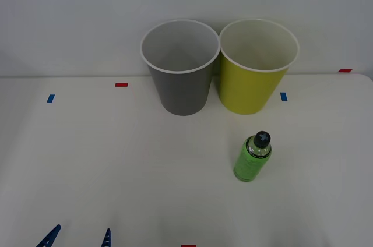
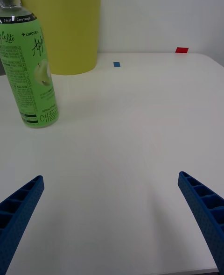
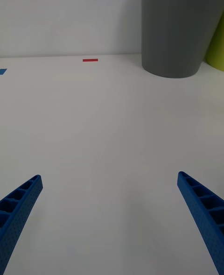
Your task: Put cans in the gray bin and PET bottles in the light green bin.
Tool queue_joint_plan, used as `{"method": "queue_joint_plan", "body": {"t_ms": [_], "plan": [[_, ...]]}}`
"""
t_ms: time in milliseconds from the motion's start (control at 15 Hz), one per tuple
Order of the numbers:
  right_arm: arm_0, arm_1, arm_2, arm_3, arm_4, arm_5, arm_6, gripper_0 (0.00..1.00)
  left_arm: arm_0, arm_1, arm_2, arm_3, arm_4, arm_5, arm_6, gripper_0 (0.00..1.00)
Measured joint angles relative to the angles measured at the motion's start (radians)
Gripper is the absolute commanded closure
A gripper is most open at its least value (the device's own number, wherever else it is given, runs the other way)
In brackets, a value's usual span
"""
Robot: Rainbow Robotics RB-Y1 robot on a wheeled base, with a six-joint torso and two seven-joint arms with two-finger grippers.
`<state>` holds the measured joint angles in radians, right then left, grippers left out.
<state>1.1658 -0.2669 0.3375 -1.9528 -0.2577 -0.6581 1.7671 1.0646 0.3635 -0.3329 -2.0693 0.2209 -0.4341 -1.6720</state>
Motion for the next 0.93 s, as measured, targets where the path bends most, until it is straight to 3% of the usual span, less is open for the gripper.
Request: {"method": "queue_joint_plan", "body": {"t_ms": [933], "plan": [[0.0, 0.0, 0.0, 0.0, 0.0, 0.0, 0.0, 0.0, 0.0, 0.0, 0.0, 0.0, 0.0, 0.0, 0.0, 0.0]]}}
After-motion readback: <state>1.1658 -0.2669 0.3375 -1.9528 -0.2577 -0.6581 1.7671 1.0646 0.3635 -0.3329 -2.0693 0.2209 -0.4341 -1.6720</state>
